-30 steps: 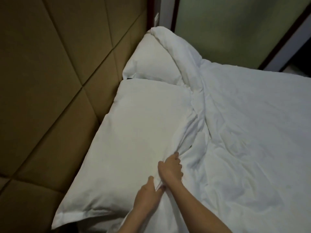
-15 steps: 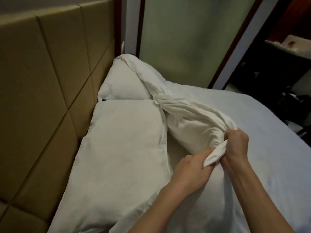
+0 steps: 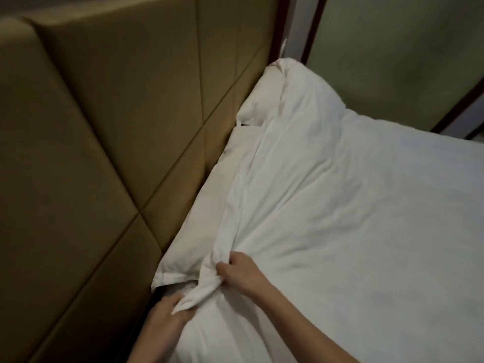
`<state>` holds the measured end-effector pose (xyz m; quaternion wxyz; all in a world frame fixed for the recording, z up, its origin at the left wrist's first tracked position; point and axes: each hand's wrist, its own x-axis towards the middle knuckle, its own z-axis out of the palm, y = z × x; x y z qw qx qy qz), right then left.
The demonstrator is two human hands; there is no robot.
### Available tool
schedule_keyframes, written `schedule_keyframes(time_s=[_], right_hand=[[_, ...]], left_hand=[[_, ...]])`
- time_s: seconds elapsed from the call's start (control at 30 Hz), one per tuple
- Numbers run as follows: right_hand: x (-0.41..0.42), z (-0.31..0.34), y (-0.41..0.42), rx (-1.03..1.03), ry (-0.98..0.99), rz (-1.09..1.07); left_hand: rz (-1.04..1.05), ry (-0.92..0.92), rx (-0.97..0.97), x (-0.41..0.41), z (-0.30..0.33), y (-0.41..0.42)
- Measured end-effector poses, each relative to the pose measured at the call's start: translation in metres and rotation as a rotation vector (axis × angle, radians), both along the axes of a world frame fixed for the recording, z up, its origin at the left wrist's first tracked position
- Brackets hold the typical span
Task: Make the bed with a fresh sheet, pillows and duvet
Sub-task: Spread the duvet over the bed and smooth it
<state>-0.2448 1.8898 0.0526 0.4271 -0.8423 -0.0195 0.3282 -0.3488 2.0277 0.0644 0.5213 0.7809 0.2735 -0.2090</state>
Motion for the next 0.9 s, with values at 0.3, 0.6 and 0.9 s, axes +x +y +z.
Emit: schedule_keyframes(time_s=[0.3,0.6,0.9], right_hand=[[-0.005,-0.012,0.019,-0.135,-0.093,0.118],[-0.027,0.013,0.045,0.12,-0.175,0.044],[0.083,-0.044,0.0,-0.235,0.128,0.246]], left_hand=[[0.1,0.064,0.038,-0.05,-0.026,-0.032],[0.39,-0.019,-0.024,-0.064,-0.009,0.005],[0.597,0.013,0.051,0.061,-0.067,-0.005]])
